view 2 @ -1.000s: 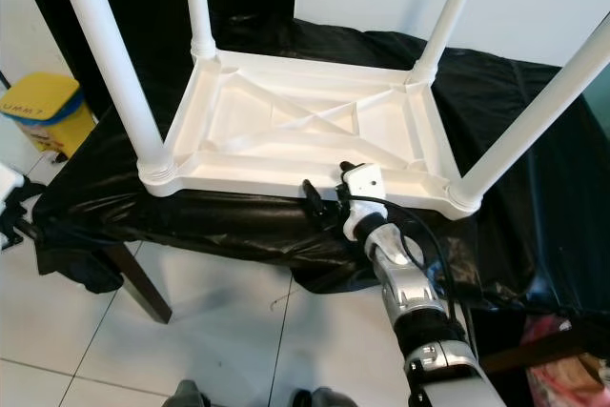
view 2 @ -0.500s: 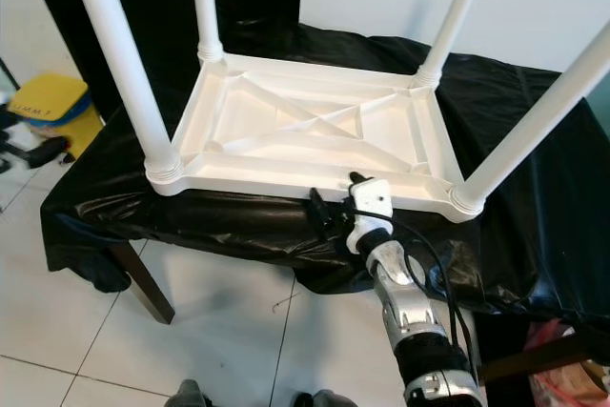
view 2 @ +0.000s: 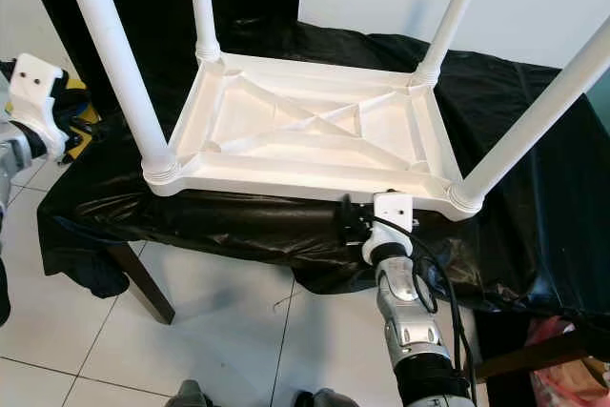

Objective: Building children table

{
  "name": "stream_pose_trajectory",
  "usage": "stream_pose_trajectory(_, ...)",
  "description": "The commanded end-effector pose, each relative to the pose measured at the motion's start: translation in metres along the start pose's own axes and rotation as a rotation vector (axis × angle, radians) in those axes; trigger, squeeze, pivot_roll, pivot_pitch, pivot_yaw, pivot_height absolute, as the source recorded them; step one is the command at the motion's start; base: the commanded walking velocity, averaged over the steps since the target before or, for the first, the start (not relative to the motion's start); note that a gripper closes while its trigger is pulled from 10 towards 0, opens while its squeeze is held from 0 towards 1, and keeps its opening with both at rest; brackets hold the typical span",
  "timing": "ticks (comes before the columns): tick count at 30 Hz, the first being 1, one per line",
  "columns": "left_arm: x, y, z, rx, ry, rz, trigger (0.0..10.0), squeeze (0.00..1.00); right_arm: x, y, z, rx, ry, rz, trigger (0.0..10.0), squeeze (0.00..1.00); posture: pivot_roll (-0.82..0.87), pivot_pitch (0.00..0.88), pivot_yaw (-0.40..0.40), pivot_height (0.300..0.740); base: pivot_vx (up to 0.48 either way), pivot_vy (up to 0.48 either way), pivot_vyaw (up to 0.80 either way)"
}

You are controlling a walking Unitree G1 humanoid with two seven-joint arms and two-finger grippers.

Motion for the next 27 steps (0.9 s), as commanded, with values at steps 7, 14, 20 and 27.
stream_pose_trajectory(7, 0.000, 0.016, 0.023, -0.202, 0.323, -0.098, 10.0, 0.00, -0.002, -0.013, -0.005, 0.117, -0.093, 0.049, 10.0, 0.00, 0.01, 0.069, -0.074, 0.740, 0.000, 0.000, 0.00)
stream_pose_trajectory(14, -0.035, 0.016, 0.040, -0.261, 0.139, -0.093, 10.0, 0.00, 0.000, -0.012, -0.001, 0.145, -0.111, 0.059, 10.0, 0.00, 0.02, 0.076, -0.077, 0.740, 0.000, 0.000, 0.00)
stream_pose_trajectory(20, -0.063, 0.011, 0.050, -0.289, -0.002, -0.109, 10.0, 0.00, 0.003, -0.012, 0.001, 0.162, -0.110, 0.062, 10.0, 0.00, 0.02, 0.081, -0.076, 0.740, 0.000, 0.000, 0.00)
stream_pose_trajectory(27, -0.101, -0.002, 0.054, -0.303, -0.234, -0.136, 10.0, 0.00, -0.001, -0.015, 0.008, 0.184, -0.102, 0.052, 10.0, 0.00, 0.01, 0.084, -0.071, 0.740, 0.000, 0.000, 0.00)
Point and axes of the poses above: a point about 5 cm out from each wrist's last joint towards the gripper, its own z axis pointing out of the wrist towards the gripper, its own y axis along the axis of the wrist's last joint, x = y × z, the point moved 3 cm from there along z, pointing out of the wrist towards the gripper, and after that the axes turned 10 degrees about -z, right-handed, at the moved point
